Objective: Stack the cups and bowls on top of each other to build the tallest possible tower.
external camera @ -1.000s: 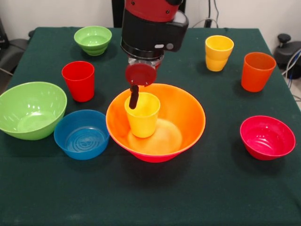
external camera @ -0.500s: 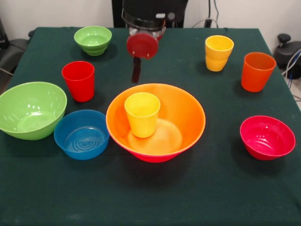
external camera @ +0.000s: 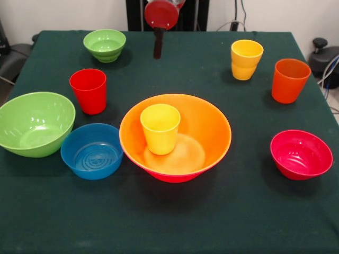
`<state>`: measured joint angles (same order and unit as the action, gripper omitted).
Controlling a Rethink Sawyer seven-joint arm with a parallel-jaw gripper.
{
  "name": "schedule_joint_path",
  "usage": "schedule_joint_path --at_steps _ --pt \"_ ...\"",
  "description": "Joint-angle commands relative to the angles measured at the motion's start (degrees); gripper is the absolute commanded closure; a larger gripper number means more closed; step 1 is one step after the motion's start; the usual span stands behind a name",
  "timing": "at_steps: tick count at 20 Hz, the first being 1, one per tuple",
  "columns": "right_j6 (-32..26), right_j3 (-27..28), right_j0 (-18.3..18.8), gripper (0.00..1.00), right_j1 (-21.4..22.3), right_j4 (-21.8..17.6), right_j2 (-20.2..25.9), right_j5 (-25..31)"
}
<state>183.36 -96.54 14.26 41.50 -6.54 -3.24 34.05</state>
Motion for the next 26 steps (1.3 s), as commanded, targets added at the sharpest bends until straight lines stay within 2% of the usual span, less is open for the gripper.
schedule_joint_path --at_steps 1,7,15,26 --pt "-11.09 -5.72 -0.82 0.0 -0.84 -4.79 7.81 -3.19" --pt "-7.32 -4.4 -2.96 0.0 -2.93 -4.01 7.71 -5.06" --pt "-4.55 -4.61 -5.04 0.0 -3.42 -2.46 6.95 -5.99" --pt "2.78 -3.56 -9.72 0.0 -4.71 0.82 2.91 -5.16"
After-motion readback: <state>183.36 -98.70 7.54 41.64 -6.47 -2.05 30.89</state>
